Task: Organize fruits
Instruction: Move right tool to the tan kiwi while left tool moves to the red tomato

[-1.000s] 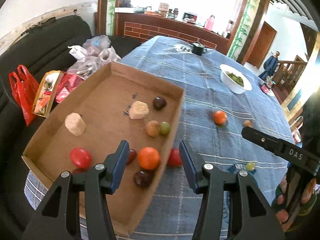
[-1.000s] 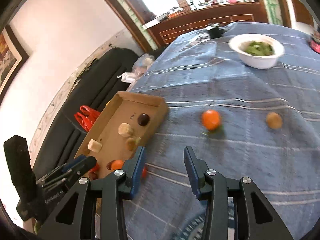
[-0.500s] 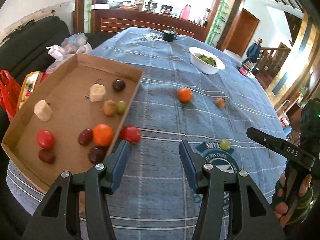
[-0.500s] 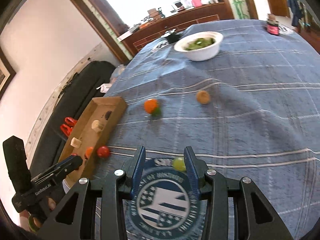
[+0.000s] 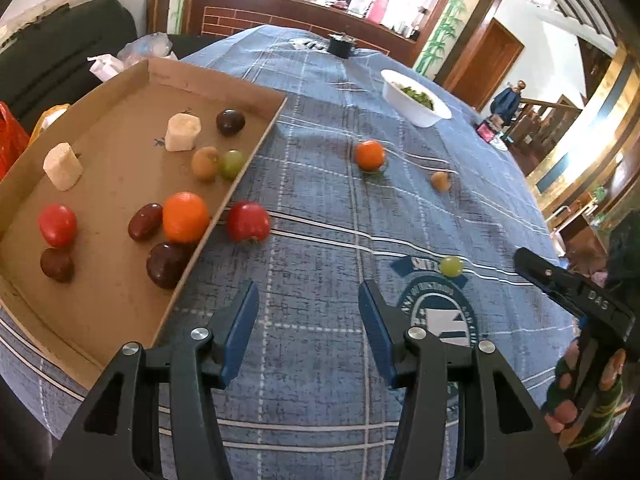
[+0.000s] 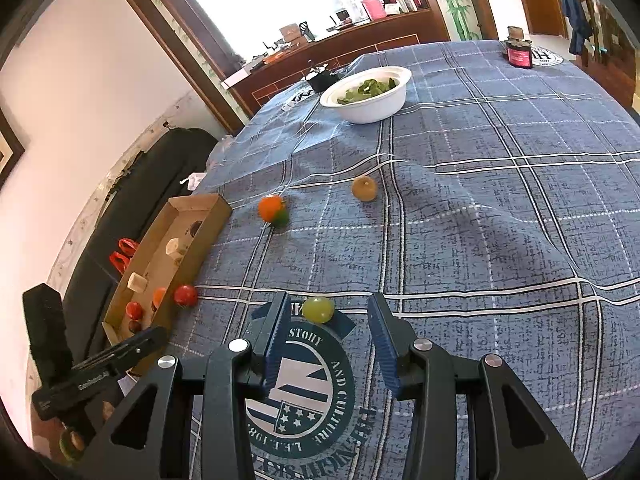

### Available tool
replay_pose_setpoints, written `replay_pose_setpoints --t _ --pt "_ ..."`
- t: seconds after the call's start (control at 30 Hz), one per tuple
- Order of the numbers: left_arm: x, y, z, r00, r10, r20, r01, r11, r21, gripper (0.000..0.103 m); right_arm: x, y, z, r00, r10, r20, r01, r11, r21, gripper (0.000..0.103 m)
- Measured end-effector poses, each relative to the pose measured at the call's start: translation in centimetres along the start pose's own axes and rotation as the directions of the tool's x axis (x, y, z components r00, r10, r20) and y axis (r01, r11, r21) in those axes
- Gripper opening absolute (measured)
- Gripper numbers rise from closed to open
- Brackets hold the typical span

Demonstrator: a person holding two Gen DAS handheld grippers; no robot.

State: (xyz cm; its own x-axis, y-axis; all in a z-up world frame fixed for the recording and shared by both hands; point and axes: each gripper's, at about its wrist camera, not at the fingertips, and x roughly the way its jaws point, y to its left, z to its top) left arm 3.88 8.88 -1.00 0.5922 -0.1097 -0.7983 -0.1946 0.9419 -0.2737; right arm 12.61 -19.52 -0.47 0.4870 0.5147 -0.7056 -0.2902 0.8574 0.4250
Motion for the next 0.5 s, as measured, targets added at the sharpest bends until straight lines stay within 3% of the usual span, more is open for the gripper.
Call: replay_pose_setpoints --t 0.5 --pt "3.7 1.1 1.8 0.996 0.073 -0.05 -0.075 0.997 -0.03 0.05 4.8 -0.2 2.2 1.0 -0.013 -0.026 0.012 0.999 -0.033 0.042"
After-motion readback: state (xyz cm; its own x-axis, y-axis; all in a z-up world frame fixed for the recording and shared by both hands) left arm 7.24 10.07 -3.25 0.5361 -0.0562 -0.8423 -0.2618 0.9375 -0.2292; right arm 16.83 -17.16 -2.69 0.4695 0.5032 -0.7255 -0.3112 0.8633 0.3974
